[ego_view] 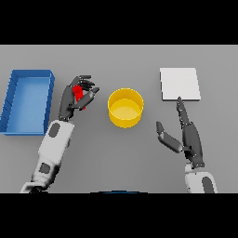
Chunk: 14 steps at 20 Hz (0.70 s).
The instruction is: Pick up the red beaker and tilt it to pour out 1 green nut into yellow bowl. Pick up the yellow bowl and place it on the metallic measuring scale.
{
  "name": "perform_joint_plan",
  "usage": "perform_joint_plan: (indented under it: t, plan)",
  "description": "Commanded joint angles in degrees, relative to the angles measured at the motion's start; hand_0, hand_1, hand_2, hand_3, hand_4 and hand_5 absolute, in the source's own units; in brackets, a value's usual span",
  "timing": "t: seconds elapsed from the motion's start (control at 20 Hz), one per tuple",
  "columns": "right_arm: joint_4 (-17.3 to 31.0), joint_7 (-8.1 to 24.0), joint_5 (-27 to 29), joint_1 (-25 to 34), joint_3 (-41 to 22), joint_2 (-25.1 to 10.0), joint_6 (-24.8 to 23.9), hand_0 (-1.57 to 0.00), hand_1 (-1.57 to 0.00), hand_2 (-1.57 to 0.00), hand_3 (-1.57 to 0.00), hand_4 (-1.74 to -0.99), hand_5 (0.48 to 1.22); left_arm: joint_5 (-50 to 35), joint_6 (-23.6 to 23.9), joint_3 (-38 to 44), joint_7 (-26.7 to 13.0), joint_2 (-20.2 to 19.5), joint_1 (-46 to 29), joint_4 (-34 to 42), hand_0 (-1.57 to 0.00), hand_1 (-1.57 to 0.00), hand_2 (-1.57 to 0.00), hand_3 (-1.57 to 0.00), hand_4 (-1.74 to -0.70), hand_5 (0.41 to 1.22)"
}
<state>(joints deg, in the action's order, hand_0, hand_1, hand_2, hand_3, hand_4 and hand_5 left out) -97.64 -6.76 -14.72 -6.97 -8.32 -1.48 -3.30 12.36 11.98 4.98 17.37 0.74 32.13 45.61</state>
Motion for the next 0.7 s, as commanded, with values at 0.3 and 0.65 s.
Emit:
perform_joint_plan:
  t: [0.3,0.65]
  plan:
    - [-0.1,0.3,0.7,1.3,0.4,-0.1,0.1,0.0,0.0,0.0,0.0,-1.207,0.677,-1.1,0.7,1.3,4.9,1.1,1.4,-2.5,-1.4,-1.41,-1.41,-1.34,-1.65,1.127]
    - [1.5,-1.0,-2.4,1.2,0.2,-0.8,-1.5,0.0,0.0,0.0,0.0,-1.116,0.656,1.8,0.4,-2.6,-0.2,-2.1,2.5,4.6,-1.54,-1.54,-1.54,-1.52,-1.72,1.127]
